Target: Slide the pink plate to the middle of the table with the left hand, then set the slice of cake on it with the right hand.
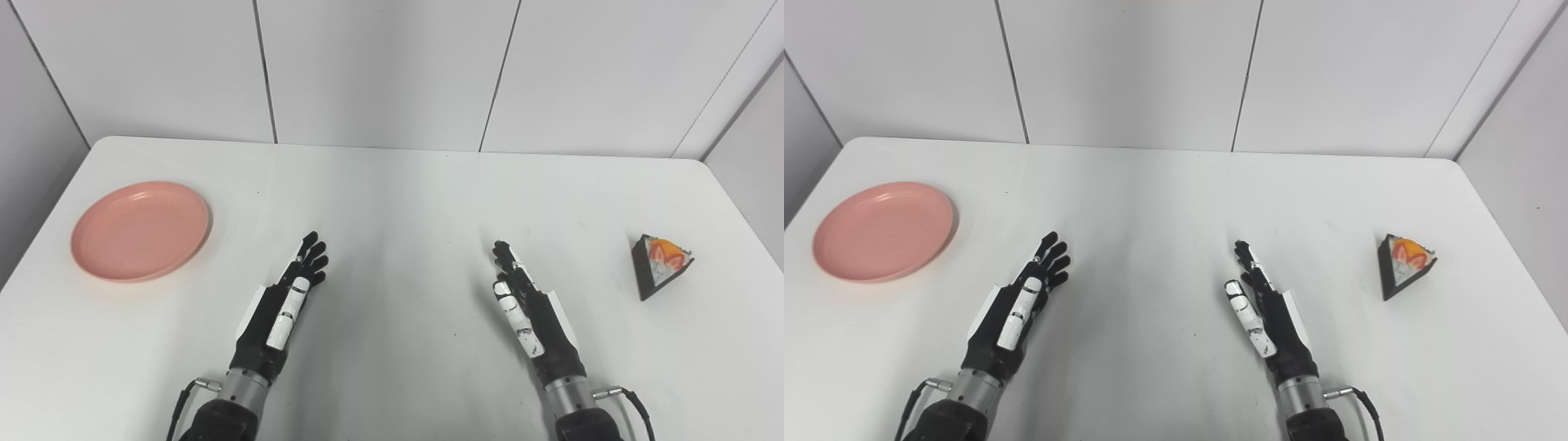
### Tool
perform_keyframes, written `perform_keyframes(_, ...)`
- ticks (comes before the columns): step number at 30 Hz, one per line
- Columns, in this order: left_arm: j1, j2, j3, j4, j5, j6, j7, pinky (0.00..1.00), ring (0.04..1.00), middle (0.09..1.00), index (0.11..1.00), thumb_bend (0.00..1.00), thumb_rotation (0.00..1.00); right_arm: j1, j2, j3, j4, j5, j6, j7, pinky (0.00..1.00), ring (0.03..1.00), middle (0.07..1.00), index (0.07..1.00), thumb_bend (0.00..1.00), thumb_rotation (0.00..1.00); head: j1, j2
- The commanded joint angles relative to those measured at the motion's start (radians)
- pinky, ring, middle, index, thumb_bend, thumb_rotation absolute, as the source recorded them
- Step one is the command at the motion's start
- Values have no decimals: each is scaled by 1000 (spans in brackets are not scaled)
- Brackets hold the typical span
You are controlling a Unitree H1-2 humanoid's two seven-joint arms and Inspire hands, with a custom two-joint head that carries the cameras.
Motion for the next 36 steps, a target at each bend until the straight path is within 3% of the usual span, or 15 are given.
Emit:
perform_keyframes(1, 38, -3, -12, 14, 10, 49, -4, 936, 953, 971, 958, 417, 1000, 5, -4, 5, -14, 1, 11, 15, 927, 950, 948, 943, 356, 1000, 1, -1)
perform_keyframes(30, 38, -2, -12, 17, 8, 47, -5, 933, 951, 967, 956, 418, 1000, 0, -5, 7, 3, 0, -11, 14, 922, 947, 948, 946, 342, 1000, 3, -9)
perform_keyframes(36, 30, -13, -17, 42, 12, 38, -1, 941, 955, 966, 956, 404, 1000, -4, -12, 1, 27, 4, -24, 12, 918, 947, 950, 942, 345, 1000, 81, -48)
